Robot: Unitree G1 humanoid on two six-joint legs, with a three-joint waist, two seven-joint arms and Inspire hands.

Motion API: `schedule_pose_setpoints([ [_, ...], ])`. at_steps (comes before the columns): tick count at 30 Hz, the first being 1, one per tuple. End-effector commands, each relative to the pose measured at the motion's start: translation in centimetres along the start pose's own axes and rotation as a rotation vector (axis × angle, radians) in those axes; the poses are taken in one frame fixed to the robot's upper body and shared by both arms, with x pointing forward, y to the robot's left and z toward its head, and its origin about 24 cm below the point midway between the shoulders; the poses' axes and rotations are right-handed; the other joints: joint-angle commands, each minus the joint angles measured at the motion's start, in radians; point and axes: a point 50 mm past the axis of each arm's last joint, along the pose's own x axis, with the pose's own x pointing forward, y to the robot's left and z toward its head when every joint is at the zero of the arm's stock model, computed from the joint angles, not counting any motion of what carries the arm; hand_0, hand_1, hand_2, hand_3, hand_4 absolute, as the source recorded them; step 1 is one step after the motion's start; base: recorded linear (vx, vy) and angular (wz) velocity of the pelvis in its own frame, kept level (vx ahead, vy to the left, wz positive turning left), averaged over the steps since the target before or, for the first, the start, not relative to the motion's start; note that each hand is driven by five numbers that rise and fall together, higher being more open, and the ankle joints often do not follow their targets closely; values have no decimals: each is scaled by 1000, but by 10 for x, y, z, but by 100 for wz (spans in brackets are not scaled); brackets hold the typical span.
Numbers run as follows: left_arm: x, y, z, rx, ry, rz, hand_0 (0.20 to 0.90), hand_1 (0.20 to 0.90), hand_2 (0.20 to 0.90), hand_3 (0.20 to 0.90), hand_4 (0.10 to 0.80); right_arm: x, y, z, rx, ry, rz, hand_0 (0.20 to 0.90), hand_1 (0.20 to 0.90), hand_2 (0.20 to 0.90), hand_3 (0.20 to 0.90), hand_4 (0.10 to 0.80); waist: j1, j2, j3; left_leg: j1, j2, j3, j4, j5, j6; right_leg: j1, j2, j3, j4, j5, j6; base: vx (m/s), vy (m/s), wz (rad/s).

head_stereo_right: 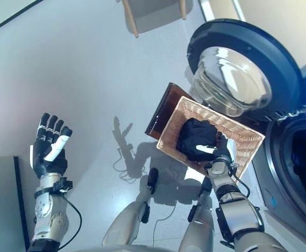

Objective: Pick up the clothes and place them into the washing machine

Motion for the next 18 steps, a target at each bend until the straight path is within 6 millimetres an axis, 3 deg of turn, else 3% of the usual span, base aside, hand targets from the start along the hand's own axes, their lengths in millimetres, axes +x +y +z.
schedule_pose_setpoints([
  [1,14,-11,52,-12,-256,-93,900,900,900,900,800,12,-17,38,52,-117,-96,900,900,900,900,800,24,1,-9,8,-34,-1,-8,-53,-95,-4,-38,45,2,-15,29,12,10,27],
  [7,16,-17,54,-18,-270,-111,900,900,900,900,800,12,-13,47,96,-129,-103,900,900,900,900,800,40,7,-7,-19,-49,-27,-8,-48,-93,-6,-51,21,4,-16,32,10,8,21],
  [10,18,-17,55,-19,-278,-102,900,900,900,900,800,9,-1,53,102,-142,-71,900,900,900,900,800,51,7,-7,-34,-54,-34,-8,-46,-91,-12,-56,10,5,-18,33,8,1,8],
  [17,19,-17,55,-20,-273,-99,900,900,900,900,800,4,14,43,6,-108,-5,900,900,900,900,800,61,4,-11,-48,-55,-38,-8,-44,-90,-23,-58,6,9,-22,32,3,3,0],
  [18,19,-17,55,-16,-273,-97,900,900,900,900,800,4,15,42,-20,-102,10,859,859,859,859,771,62,4,-10,-49,-55,-38,-8,-44,-90,-27,-57,8,11,-21,32,-1,11,-7],
])
